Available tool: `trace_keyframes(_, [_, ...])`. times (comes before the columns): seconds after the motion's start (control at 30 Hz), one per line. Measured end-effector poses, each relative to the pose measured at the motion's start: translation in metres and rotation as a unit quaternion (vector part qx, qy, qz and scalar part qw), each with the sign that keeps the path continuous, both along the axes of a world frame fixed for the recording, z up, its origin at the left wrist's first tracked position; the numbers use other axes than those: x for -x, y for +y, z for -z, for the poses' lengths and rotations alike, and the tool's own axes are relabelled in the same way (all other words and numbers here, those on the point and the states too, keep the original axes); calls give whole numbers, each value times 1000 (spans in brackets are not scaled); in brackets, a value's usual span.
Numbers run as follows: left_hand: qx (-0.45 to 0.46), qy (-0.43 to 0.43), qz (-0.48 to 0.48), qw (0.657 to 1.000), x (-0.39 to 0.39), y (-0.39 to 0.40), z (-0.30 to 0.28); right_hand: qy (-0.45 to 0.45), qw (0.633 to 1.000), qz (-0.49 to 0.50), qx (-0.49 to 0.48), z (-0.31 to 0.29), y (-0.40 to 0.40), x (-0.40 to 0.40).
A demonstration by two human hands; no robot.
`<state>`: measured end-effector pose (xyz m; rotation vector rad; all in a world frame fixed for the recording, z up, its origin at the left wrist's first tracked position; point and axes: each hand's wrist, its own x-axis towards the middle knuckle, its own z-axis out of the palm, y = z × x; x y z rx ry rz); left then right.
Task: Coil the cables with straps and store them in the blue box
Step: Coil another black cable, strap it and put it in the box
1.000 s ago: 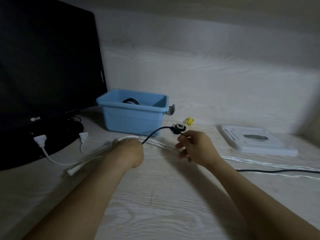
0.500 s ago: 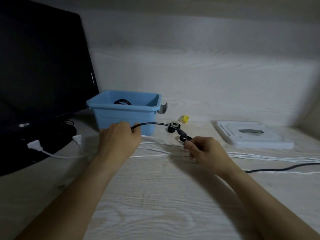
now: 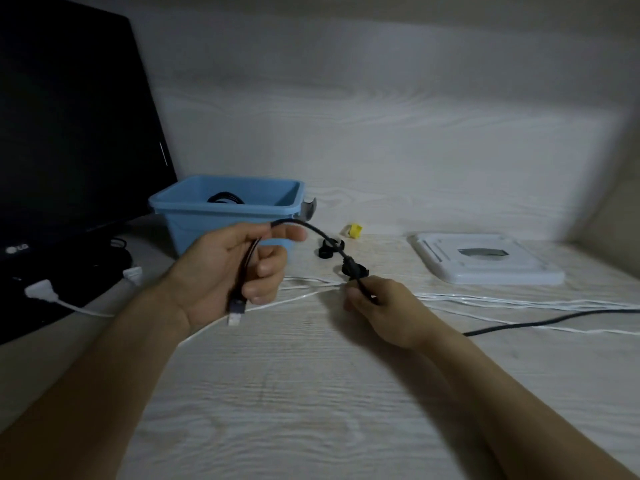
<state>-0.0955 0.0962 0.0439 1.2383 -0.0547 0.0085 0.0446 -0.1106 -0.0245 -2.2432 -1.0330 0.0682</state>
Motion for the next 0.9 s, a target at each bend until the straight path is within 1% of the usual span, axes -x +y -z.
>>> trace_keyframes(0.07, [-23, -3, -5, 1000, -1, -2, 3, 7, 1000, 13, -26, -4, -1, 2])
trace_keyframes(0.1, [-15, -4, -14, 1000, -3, -3, 5, 22, 998, 21, -58, -5, -2, 2])
trace_keyframes(0.17, [55, -13, -39, 998, -7, -1, 6, 48, 989, 43, -133, -7, -3, 2])
trace_keyframes(0.23, [154, -14, -87, 984, -11, 5, 7, 23, 983, 77, -167, -10, -5, 2])
trace_keyframes(0.3, [236, -13, -157, 959, -12, 12, 8, -1, 978, 90, -187, -12, -7, 2])
trace_keyframes(0.37, [277, -15, -244, 929, -12, 18, 10, -30, 980, 97, -170, -14, -9, 1])
trace_keyframes(0.43, [288, -19, -336, 897, -12, 23, 10, -62, 989, 97, -97, -15, -10, -1])
trace_keyframes(0.5, [271, -29, -432, 860, -11, 29, 7, -83, 993, 72, -35, -15, -11, 1])
trace_keyframes(0.57, [241, -53, -502, 829, -9, 34, 3, -86, 995, 35, -34, -15, -10, 7])
trace_keyframes(0.63, [208, -100, -531, 816, -9, 34, 2, -87, 995, -7, -47, -15, -7, 15])
trace_keyframes(0.7, [178, -147, -518, 824, -11, 24, 3, -109, 992, -45, -31, -14, -2, 23])
trace_keyframes(0.73, [168, -159, -495, 837, -13, 17, 4, -120, 991, -62, -20, -12, 1, 27])
trace_keyframes(0.8, [123, -165, -428, 880, -18, 0, 7, -123, 988, -91, -7, -10, 5, 36])
trace_keyframes(0.83, [74, -162, -396, 901, -20, -8, 10, -119, 987, -104, -4, -9, 7, 40])
trace_keyframes(0.87, [12, -157, -377, 913, -22, -15, 14, -112, 987, -117, 0, -8, 8, 44])
trace_keyframes(0.9, [-64, -154, -368, 915, -22, -20, 19, -99, 987, -130, -2, -8, 10, 48])
